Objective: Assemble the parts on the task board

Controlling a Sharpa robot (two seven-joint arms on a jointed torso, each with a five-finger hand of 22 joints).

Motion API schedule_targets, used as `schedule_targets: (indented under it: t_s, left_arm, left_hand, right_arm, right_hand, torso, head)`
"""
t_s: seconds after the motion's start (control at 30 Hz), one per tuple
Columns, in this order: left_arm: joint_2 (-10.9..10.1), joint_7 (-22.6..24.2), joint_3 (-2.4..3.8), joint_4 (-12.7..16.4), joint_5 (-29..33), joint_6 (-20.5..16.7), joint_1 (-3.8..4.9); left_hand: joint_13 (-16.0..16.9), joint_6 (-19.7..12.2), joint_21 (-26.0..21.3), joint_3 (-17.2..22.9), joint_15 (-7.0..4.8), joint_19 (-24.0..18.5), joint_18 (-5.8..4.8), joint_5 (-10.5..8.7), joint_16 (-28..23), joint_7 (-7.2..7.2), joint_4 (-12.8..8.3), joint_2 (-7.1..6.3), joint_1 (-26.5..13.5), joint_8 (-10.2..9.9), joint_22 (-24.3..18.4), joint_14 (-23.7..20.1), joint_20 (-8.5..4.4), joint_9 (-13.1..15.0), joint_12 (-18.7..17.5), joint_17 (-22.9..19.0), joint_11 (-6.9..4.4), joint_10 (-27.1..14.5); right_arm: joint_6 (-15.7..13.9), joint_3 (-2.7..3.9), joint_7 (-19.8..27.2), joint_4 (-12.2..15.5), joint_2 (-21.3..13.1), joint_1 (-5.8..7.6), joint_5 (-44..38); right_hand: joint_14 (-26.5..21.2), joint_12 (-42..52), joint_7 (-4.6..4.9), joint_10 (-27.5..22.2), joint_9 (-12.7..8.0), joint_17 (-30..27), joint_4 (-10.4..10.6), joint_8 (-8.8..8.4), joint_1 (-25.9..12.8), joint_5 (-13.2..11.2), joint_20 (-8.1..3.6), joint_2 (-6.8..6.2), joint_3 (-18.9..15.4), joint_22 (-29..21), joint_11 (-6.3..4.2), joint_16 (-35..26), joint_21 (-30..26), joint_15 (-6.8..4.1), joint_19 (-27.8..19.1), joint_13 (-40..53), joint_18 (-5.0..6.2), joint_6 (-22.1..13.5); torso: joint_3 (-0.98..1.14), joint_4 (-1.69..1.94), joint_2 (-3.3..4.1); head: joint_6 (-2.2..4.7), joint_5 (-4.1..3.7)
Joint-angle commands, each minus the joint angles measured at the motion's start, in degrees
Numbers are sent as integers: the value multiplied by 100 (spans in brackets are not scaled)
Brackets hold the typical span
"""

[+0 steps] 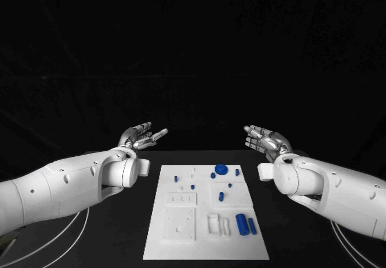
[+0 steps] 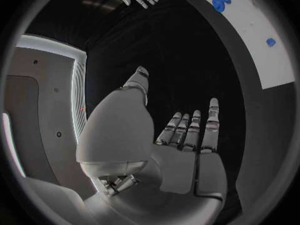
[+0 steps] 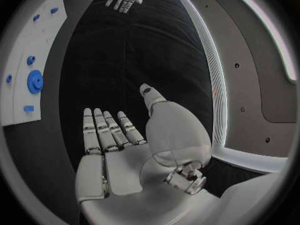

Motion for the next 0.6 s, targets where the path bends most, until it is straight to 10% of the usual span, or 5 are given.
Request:
schedule_targets:
  t_s: [0.03, 0.3, 0.37, 0.47, 0.6]
  left_arm:
    - [58, -520, -66, -156, 34, 628, 114]
    - [70, -555, -93, -203, 36, 664, 151]
    - [23, -488, -92, -141, 7, 856, 154]
    - [-55, -443, -92, -44, -71, 935, 155]
    - [-167, -408, -93, 125, -249, 1029, 171]
  left_hand:
    - [11, 103, 48, 16, 18, 156, 115, 31, 40, 25, 78, -49, 251, 43, 16, 92, 32, 15, 34, 10, 32, 110]
    - [32, 446, 127, 112, 64, 639, 180, 23, 83, 189, 75, 66, 268, 73, 65, 709, 20, 37, 56, 44, 189, 551]
    - [57, 916, 164, 208, 102, 772, 218, 28, 113, 291, 56, 195, 281, 132, 78, 1100, 3, 68, 94, 64, 299, 1083]
    - [107, 1616, 372, 350, 225, 1215, 248, 38, 366, 348, -83, 481, 404, 180, 151, 2803, -219, 99, 155, 168, 359, 2141]
    - [161, 3200, 809, 343, -64, 2018, -55, 60, 689, 361, -659, 925, 420, 284, 310, 3990, -739, 176, 240, 242, 283, 3995]
  right_arm:
    - [1266, 61, -832, -219, 24, 51, -386]
    - [1757, 162, -1189, -498, 41, 120, -503]
    - [1306, 165, -847, -698, 93, 122, -2469]
    - [1200, 165, -794, -794, 142, 122, -3295]
    - [1143, 166, -781, -902, 211, 122, -4313]
  right_hand:
    - [106, 38, 356, 101, 12, 9, -102, 25, 137, -39, -4, -18, 0, 11, 0, 35, 42, 7, 79, 12, 41, 89]
    - [1161, 81, 241, 1218, 61, 51, -583, 86, 569, 83, -129, -142, 93, 91, -150, 80, 281, -98, 1159, 59, 88, 1142]
    - [1810, 98, 177, 1815, 75, 73, -695, 84, 591, 92, -210, -173, 171, 124, -235, 86, 418, -182, 1798, 89, 82, 1685]
    - [2819, 146, 69, 2912, 127, 126, -863, 150, 594, 110, -379, -231, 381, 149, -387, 167, 549, -360, 2278, 120, 65, 2656]
    - [3401, 144, -11, 3378, 147, 133, -1023, 152, 513, 115, -607, -288, 774, 154, -530, 143, 695, -568, 2730, 125, 14, 3262]
  torso:
    - [0, -1, 1]
    - [0, -1, 1]
    - [-34, 6, 2]
    - [-38, 14, 12]
    - [-54, 36, 63]
  head:
    - [-2, 0]
    - [-2, 0]
    - [-54, 35]
    - [-65, 38]
    - [-51, 31]
